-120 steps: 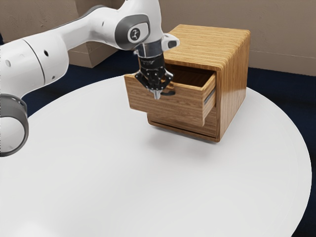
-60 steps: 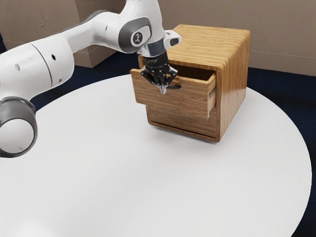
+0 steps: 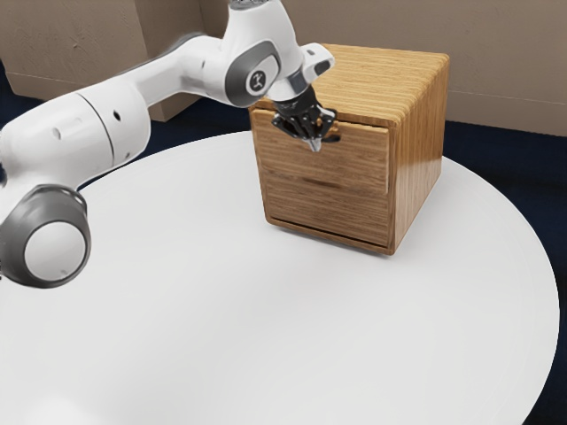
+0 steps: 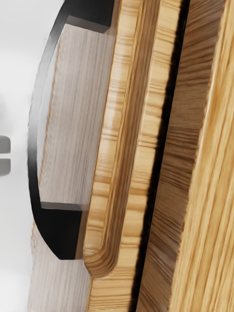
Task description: Push the drawer handle with one arm to close the drawer
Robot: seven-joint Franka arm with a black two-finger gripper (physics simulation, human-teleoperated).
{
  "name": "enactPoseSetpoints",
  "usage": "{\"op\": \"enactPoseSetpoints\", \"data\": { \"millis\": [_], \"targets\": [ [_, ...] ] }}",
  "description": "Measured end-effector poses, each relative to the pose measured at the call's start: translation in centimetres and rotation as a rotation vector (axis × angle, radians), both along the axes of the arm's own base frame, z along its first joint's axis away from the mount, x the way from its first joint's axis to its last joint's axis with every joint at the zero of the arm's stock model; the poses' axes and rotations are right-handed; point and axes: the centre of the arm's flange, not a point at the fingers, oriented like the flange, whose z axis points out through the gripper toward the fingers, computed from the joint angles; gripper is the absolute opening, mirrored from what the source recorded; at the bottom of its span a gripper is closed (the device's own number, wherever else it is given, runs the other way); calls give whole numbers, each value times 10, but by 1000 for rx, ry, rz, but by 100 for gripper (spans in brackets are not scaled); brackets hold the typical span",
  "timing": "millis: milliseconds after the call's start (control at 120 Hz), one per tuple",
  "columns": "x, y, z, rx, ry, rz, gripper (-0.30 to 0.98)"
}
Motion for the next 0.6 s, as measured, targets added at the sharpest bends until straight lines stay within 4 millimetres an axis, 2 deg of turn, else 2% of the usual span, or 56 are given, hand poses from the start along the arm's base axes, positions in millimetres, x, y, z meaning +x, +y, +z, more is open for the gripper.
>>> {"op": "enactPoseSetpoints", "data": {
  "millis": [108,233,267,342,400,450,483,533,600],
  "targets": [
    [8,6,-2,-3,-36,5,-10],
    [12,-2,-2,-18,-61,-9,-16],
    [11,-2,0,-23,-66,-12,-10],
    [-1,8,19,-6,-73,-8,-10],
    [-37,17,40,36,-44,-7,-10],
    [-88,15,70,80,-29,-13,-10],
    [-118,9,93,101,-26,-21,-7],
    [-166,-9,130,116,10,-46,4],
    [-211,-31,145,85,150,-76,19]
  ]
}}
